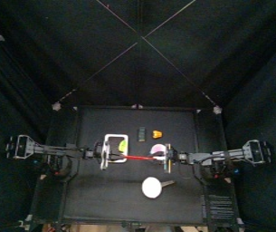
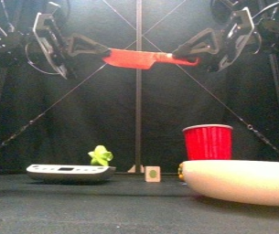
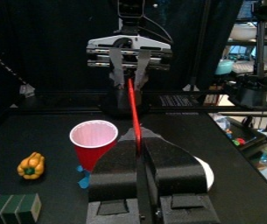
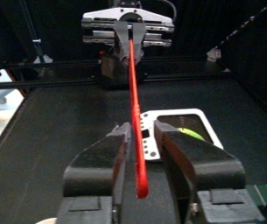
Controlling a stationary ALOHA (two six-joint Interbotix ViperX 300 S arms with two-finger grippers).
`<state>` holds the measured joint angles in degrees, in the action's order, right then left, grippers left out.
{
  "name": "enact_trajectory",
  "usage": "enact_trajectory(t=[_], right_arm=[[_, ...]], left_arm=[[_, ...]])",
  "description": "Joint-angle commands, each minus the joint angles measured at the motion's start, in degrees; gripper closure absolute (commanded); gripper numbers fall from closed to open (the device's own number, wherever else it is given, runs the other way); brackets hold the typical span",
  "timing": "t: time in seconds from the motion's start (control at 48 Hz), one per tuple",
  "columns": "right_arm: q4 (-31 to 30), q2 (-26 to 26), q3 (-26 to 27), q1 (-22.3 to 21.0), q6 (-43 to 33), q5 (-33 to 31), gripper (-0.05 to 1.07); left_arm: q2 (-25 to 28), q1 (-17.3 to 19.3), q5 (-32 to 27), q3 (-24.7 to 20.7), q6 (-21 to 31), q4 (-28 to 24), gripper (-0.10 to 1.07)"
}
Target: Reorient grip
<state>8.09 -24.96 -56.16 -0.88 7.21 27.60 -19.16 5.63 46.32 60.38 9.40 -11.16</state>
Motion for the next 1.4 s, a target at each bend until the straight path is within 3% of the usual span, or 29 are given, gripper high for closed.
enact_trajectory(t=[0.0, 0.208, 0.417, 0.542, 0.646, 0.771, 0.854, 0.979, 1.167, 1.375], right_arm=[[1.41, -0.53, 1.76, 0.0, -0.7, -0.97, 0.23], [6.5, -2.72, 5.27, 0.18, -5.19, -14.15, 0.19], [7.91, -4.48, 13.54, -0.79, -8.17, -34.8, 0.19], [8.0, -4.13, 19.86, -5.01, -9.14, -46.85, 0.19], [8.53, -2.9, 23.91, -10.99, -9.23, -54.23, 0.19], [8.79, -0.62, 27.07, -16.61, -8.7, -57.83, 0.19], [7.65, 2.11, 29.27, -19.6, -7.73, -59.77, 0.19], [3.08, 5.8, 31.9, -20.65, -5.45, -60.73, 0.19], [0.62, 8.44, 34.98, -21.36, -0.18, -58.97, 0.19], [1.76, 10.37, 36.04, -23.29, 1.49, -56.51, 0.19]], left_arm=[[-0.09, 0.09, 0.26, -0.62, -0.18, 0.44, 0.67], [-0.18, 0.79, 0.26, 0.7, -0.18, 2.2, 0.67], [-1.05, 2.11, 0.26, 2.29, -0.26, 4.22, 0.67], [-1.93, 2.46, 0.26, 2.99, -0.26, 4.31, 0.67], [-2.55, 2.46, 0.26, 3.34, -0.26, 4.31, 0.67], [-3.43, 2.81, 0.26, 2.99, -0.44, 4.22, 0.67], [-4.75, 5.1, -0.53, 2.46, -0.35, 3.6, 0.67], [-6.5, 8.53, -3.6, 2.37, -0.44, 0.53, 0.67], [-9.49, 15.56, -7.91, 3.69, -0.26, -7.38, 0.67], [-11.25, 25.4, -8.09, 6.59, 0.79, -15.82, 0.68]])
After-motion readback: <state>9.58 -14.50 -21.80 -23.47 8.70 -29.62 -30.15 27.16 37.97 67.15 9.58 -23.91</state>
